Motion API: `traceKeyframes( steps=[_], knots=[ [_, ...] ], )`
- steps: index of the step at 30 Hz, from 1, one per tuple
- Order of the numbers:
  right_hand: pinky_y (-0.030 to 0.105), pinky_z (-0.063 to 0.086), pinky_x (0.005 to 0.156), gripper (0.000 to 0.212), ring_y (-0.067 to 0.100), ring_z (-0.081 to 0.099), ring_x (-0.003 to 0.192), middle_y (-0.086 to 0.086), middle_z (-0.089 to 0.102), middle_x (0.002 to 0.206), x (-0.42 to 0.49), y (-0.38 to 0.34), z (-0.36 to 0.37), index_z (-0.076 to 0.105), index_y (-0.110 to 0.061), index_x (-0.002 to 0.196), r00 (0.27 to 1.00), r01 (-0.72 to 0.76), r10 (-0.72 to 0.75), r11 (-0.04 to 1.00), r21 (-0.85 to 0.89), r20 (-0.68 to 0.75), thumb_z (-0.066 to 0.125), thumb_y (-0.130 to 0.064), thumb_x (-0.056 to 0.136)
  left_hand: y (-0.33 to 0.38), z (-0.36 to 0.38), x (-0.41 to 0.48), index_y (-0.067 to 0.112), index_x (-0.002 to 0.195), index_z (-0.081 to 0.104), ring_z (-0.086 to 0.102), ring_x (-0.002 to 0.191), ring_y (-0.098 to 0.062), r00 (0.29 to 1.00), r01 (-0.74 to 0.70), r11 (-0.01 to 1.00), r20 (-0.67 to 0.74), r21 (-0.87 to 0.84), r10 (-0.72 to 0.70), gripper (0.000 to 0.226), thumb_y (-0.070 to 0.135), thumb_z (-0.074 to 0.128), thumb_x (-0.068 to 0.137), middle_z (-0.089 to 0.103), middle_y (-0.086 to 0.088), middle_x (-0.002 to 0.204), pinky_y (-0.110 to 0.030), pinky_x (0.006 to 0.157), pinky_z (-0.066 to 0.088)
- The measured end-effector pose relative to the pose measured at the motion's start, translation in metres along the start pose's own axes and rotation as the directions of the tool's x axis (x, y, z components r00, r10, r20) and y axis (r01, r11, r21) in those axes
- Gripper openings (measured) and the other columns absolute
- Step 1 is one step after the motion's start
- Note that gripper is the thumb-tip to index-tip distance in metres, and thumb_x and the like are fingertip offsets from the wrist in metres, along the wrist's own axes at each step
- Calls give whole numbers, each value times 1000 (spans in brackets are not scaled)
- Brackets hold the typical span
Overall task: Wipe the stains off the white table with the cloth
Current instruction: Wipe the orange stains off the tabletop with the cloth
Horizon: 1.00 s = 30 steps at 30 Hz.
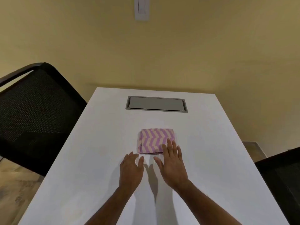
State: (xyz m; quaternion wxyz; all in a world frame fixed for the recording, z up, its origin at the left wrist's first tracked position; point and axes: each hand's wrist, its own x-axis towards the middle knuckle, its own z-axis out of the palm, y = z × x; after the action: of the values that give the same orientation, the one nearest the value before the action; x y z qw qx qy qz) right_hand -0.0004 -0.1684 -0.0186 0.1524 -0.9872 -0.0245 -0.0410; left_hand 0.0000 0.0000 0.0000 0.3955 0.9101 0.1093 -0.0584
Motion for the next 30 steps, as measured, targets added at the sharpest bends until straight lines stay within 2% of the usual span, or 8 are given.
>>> traceKeyframes(
  steps=[2,5,8,13,16,19,24,30],
  knots=[
    [50,14,126,85,33,12,156,12,18,169,7,4,6,31,-12,159,1000,-8,8,1000,13,8,6,-69,102,-1,5,7,15,133,63,55,135,-28,999,12,998,-32,-56,-14,45,43,56,99,59,-7,146,-49,114,43],
    [47,3,124,87,32,6,157,10,12,170,19,11,18,21,-12,162,999,-16,16,1000,-2,35,3,-71,100,0,12,14,15,135,61,56,133,-29,999,1,998,-39,-60,-3,46,42,58,99,62,-7,142,-50,111,47],
    [47,-1,123,93,33,6,157,10,14,170,25,15,24,24,-13,162,998,-4,5,1000,-11,61,-4,-74,96,4,19,21,15,134,60,59,128,-28,998,-12,999,-65,-35,10,45,42,58,98,66,-6,136,-45,113,45],
    [43,-16,119,123,32,-11,158,7,-5,172,33,13,29,9,-21,163,980,-31,40,998,-48,196,-36,-81,66,11,26,33,17,128,63,63,116,-22,994,1,1000,-110,-5,-2,40,43,60,98,71,-3,124,-36,106,35],
    [42,-16,119,122,29,-16,157,5,-10,172,33,10,36,6,-23,164,980,-74,76,997,-20,186,-35,-82,65,10,32,41,16,126,65,63,115,-24,991,18,1000,-132,-17,-20,40,42,63,96,72,-4,123,-40,104,38],
    [40,-21,118,106,27,-22,155,3,-16,171,33,11,43,1,-24,164,977,-78,85,996,-43,194,-22,-79,77,13,38,47,14,128,62,62,116,-26,992,42,997,-117,-64,-49,44,42,66,94,69,-6,126,-41,105,42],
    [37,-26,114,94,27,-23,154,2,-15,170,32,12,47,3,-24,164,983,-62,72,996,-64,168,-12,-73,85,27,39,58,12,146,44,60,126,-35,979,173,930,-52,-324,-200,69,43,71,91,58,-13,143,-53,107,50],
    [39,-24,117,99,26,-25,154,0,-18,169,32,12,44,1,-26,164,982,-68,76,996,-54,172,-18,-76,81,33,42,62,15,125,62,69,106,-29,981,186,950,-4,-250,-193,47,46,69,91,71,-9,122,-49,101,56]
  ],
)
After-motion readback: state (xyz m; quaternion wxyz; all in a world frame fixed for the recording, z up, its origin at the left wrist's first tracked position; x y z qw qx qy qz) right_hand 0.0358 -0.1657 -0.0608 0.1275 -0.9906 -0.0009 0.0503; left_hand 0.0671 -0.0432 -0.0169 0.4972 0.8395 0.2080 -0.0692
